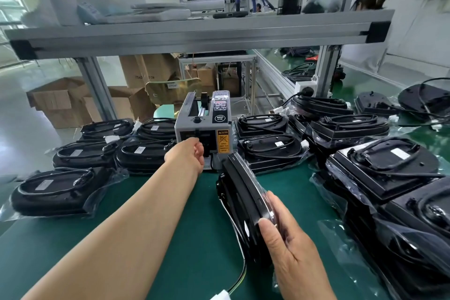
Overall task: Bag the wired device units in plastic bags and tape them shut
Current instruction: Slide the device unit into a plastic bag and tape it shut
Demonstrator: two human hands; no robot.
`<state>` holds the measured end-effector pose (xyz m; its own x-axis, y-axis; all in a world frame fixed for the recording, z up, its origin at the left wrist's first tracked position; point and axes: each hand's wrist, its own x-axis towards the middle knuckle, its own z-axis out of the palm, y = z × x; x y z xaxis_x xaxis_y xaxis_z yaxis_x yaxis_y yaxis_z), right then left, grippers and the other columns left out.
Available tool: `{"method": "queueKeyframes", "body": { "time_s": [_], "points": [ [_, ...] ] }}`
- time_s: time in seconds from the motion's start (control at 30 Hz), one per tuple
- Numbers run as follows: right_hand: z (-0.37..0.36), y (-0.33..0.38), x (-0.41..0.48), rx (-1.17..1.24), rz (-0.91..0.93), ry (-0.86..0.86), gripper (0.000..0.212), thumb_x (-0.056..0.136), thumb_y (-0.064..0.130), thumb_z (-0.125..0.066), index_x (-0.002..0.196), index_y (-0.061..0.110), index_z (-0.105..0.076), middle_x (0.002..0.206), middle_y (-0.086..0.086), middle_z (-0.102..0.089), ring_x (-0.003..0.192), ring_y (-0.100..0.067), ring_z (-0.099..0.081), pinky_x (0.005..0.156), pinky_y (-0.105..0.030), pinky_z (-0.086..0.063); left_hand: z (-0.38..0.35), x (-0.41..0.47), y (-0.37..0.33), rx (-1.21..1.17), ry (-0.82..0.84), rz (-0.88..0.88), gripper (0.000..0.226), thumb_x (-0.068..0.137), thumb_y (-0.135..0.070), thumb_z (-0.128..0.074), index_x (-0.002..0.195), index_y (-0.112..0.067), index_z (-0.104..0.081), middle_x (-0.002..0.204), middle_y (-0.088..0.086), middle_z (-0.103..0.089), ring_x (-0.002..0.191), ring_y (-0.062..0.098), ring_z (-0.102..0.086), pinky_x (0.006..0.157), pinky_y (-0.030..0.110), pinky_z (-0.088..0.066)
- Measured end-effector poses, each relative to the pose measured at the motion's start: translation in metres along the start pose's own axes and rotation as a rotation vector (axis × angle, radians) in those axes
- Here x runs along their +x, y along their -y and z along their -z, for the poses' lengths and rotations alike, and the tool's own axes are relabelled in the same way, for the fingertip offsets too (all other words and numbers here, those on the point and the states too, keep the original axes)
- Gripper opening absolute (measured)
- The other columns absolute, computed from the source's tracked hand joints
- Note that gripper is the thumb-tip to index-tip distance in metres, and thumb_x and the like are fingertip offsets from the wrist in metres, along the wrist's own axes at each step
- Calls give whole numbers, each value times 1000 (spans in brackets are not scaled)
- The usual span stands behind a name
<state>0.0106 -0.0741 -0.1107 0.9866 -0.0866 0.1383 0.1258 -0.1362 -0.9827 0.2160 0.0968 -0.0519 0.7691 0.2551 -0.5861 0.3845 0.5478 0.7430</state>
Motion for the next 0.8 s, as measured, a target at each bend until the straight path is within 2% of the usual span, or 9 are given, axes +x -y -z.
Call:
{"method": "queueKeyframes", "body": {
  "time_s": [0.1, 0.23, 0.33, 0.43, 0.5, 0.57, 0.63, 0.7, 0.8],
  "points": [
    [0, 0, 0, -1, 0, 0, 62, 79, 54, -52, 140, 46, -42, 107, 55, -54, 104, 31, -48, 80, 9, -31, -3, 1, 2, -39, -52, -49, 18, 92, -15, -63, 107, -22, -56, 58, -9, -54, 41, 1, -45, 45, 17, -35],
    [2, -1, -1, -18, -3, -1, 58, 80, 56, -51, 137, 52, -40, 99, 51, -58, 96, 27, -54, 77, 7, -35, 11, -16, 7, -22, 33, -168, 11, 88, -11, -65, 86, -18, -56, 54, -8, -51, 39, 1, -44, 42, 17, -37],
    [2, -1, 0, -8, 2, 6, 58, 80, 57, -51, 137, 52, -39, 103, 54, -56, 100, 30, -51, 78, 8, -33, 33, -50, 12, 128, 317, -225, 14, 87, -13, -67, 77, -19, -59, 56, -8, -49, 43, 3, -44, 47, 18, -41],
    [3, -1, 0, -18, 23, 22, 62, 79, 59, -51, 140, 48, -39, 110, 60, -47, 109, 33, -44, 83, 8, -31, 53, -94, 25, 328, 655, -265, 13, 76, -21, -79, 68, -20, -68, 63, -4, -54, 50, 6, -48, 52, 18, -45],
    [3, -2, 1, -4, 27, 27, 63, 79, 57, -54, 139, 46, -40, 112, 53, -54, 109, 27, -50, 85, 5, -34, 59, -119, 38, 512, 753, -336, 15, 73, -26, -83, 66, -20, -71, 65, -3, -56, 55, 6, -49, 55, 17, -46],
    [4, -2, 1, 4, 26, 26, 62, 78, 56, -57, 137, 47, -41, 110, 48, -59, 107, 22, -55, 85, 3, -37, 59, -134, 50, 690, 740, -437, 16, 72, -26, -87, 67, -19, -73, 65, -3, -61, 57, 4, -50, 58, 14, -44],
    [5, -1, 0, 6, 28, 32, 60, 76, 55, -59, 134, 49, -41, 104, 46, -62, 100, 21, -59, 81, 3, -38, 56, -139, 56, 771, 712, -508, 14, 78, -19, -80, 66, -20, -73, 64, -6, -65, 54, 0, -53, 57, 10, -43],
    [6, -2, 1, 30, 24, 40, 59, 76, 52, -61, 132, 49, -41, 99, 42, -65, 93, 18, -61, 78, 2, -40, 53, -138, 57, 806, 678, -528, 18, 82, -14, -77, 65, -19, -73, 61, -7, -66, 53, -1, -55, 55, 9, -43],
    [6, -2, 2, 55, 23, 55, 62, 78, 49, -62, 136, 46, -41, 99, 40, -67, 94, 15, -62, 80, 0, -41, 48, -134, 56, 859, 635, -532, 18, 81, -14, -78, 64, -17, -73, 67, -1, -71, 60, 3, -61, 58, 11, -46]
  ]
}}
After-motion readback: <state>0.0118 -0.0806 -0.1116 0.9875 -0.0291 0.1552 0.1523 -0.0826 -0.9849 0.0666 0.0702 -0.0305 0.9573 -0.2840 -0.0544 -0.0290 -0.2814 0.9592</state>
